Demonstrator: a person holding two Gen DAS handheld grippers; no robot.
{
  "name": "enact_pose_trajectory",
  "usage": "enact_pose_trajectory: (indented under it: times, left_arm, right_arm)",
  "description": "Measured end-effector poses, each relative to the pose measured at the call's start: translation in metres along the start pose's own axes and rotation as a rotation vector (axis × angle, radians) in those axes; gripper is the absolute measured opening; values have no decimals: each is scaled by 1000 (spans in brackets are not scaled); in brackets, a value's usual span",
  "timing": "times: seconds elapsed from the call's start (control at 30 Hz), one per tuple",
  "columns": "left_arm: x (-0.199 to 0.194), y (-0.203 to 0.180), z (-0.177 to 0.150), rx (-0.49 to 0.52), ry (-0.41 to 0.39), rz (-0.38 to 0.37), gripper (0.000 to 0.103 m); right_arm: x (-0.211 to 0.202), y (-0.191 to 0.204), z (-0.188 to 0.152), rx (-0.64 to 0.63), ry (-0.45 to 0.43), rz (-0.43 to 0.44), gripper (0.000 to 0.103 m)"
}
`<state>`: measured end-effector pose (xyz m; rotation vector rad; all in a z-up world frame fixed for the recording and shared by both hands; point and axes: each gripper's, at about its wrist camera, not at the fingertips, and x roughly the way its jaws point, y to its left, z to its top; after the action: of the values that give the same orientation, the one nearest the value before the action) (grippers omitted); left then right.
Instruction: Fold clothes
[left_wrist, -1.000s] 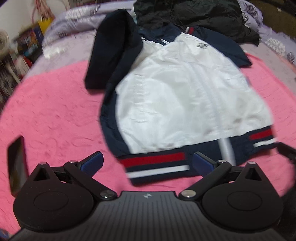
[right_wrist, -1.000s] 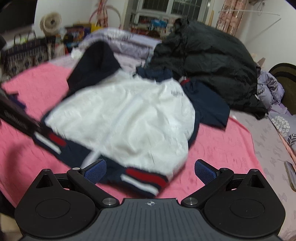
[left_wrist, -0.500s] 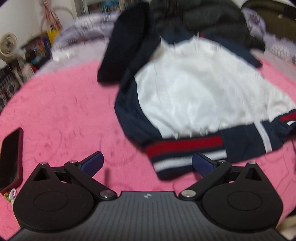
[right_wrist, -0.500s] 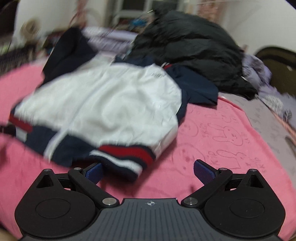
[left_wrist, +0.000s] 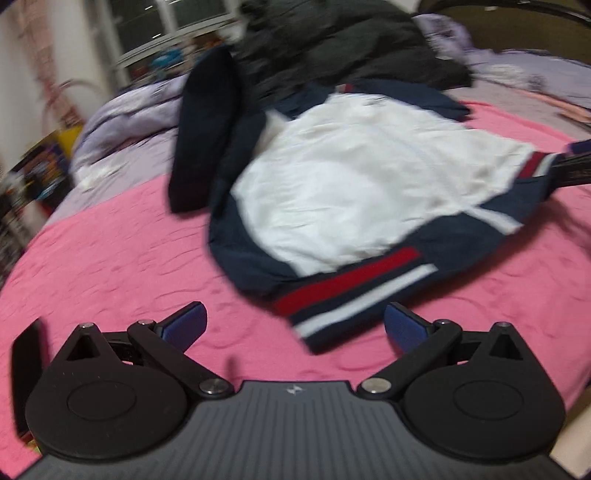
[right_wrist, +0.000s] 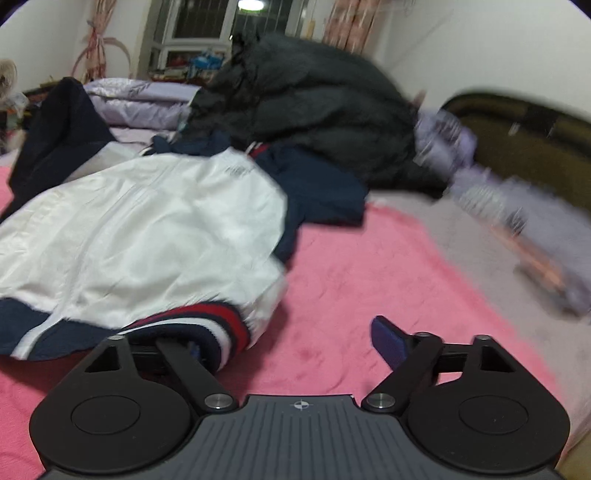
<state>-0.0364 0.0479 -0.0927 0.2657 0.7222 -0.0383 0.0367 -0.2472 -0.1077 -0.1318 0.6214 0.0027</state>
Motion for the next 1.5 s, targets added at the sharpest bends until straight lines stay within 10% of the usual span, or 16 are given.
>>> enact_pose_trajectory:
  times: [0.33, 0.43, 0.7, 0.87, 1.03, 1.1, 1.17, 1.23, 1.27, 1.5]
  left_arm:
    - [40, 3, 22, -155, 54, 293, 103]
    - [54, 12, 19, -176, 108, 457, 102]
    - [14, 42, 4, -467, -15, -76, 101]
    - [28, 31, 13, -410, 0, 130, 103]
    - [31, 15, 24, -301, -59, 77, 103]
    - [39, 5, 31, -231, -59, 240, 101]
    - [46, 6, 37, -217, -35, 361, 77]
    - [40, 21, 41, -313, -30, 242, 29]
    - [33, 26, 43, -348, -36, 198, 23]
    - [-77, 31, 40, -346, -184, 88, 24]
  right_arm:
    - [-3, -12, 22, 96, -45, -24, 66]
    - [5, -8, 19, 35, 19, 5, 25]
    - [-17, 0, 17, -47, 7, 71, 12]
    - [-9, -7, 33, 54, 27, 88, 13]
    - [-12, -9, 40, 80, 9, 89, 14]
    - [-13, -8, 41, 68, 3, 66, 14]
    - [-19, -5, 42, 42, -26, 29, 14]
    - [-30, -2, 41, -4, -72, -12, 14]
    - [-40, 1, 40, -44, -109, -33, 14]
    - [-129, -6, 26, -157, -231, -47, 17]
